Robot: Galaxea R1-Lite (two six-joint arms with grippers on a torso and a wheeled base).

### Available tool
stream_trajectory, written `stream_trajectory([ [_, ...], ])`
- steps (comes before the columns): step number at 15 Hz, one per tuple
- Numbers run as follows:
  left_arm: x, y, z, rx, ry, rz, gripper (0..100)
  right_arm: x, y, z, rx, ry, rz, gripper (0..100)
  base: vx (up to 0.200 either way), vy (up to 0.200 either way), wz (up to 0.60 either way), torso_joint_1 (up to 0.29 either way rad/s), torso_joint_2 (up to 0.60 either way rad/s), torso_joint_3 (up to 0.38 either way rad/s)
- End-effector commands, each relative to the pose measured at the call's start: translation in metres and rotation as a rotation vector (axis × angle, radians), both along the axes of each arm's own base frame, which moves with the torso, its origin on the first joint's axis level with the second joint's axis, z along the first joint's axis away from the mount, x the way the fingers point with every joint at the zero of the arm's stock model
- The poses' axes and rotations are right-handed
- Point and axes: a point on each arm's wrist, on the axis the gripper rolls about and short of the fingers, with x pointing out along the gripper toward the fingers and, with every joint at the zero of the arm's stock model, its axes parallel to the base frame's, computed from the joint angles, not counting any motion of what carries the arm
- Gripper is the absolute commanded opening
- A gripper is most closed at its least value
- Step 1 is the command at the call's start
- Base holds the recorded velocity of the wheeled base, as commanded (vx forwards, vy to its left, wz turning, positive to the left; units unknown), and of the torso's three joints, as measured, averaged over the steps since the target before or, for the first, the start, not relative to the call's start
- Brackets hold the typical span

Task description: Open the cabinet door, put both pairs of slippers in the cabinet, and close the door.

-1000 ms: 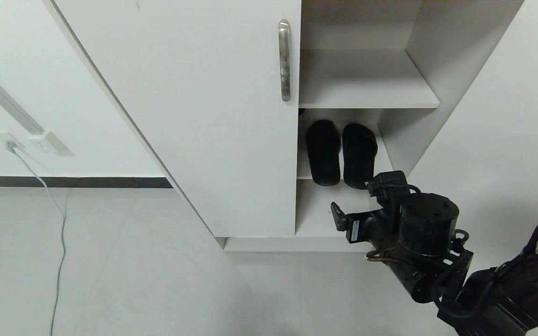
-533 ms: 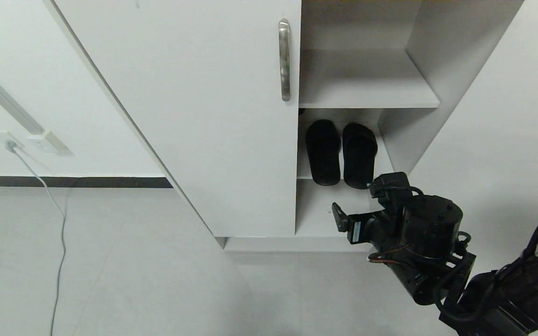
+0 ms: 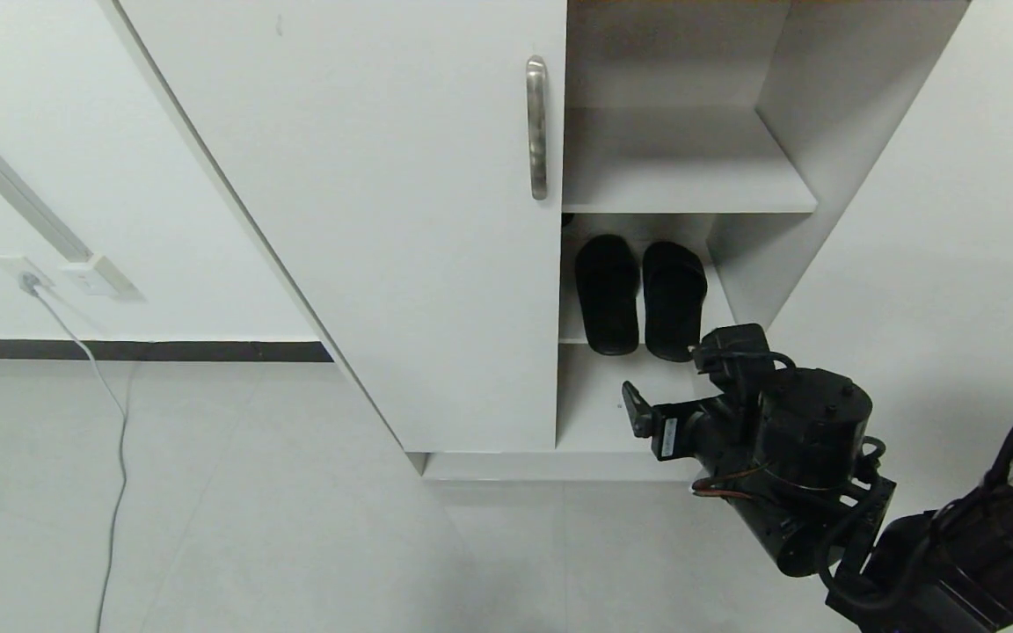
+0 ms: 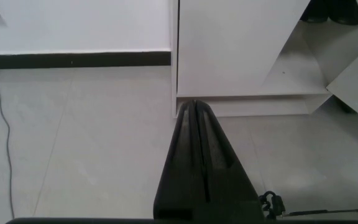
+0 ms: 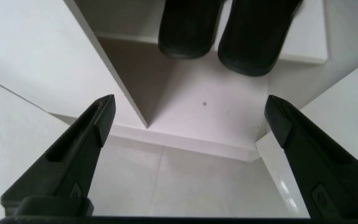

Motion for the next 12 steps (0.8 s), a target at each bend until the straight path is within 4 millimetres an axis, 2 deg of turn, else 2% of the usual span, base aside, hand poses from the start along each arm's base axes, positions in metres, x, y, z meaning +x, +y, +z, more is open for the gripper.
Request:
stream_trajectory([
  [1, 0.0001, 0.0, 0.0, 0.0, 0.002, 0.0, 0, 0.0, 0.0002, -0.0003, 0.0, 0.001, 0.0, 100, 0.0, 0.0, 0.0, 0.002, 0.0, 0.183],
  [12, 0.0, 0.0002, 0.0001, -0.003, -0.001, 0.011, 0, -0.0014, 0.0016, 0.0004, 0.006, -0.006, 0.006, 100, 0.0, 0.0, 0.0, 0.003, 0.0, 0.183],
])
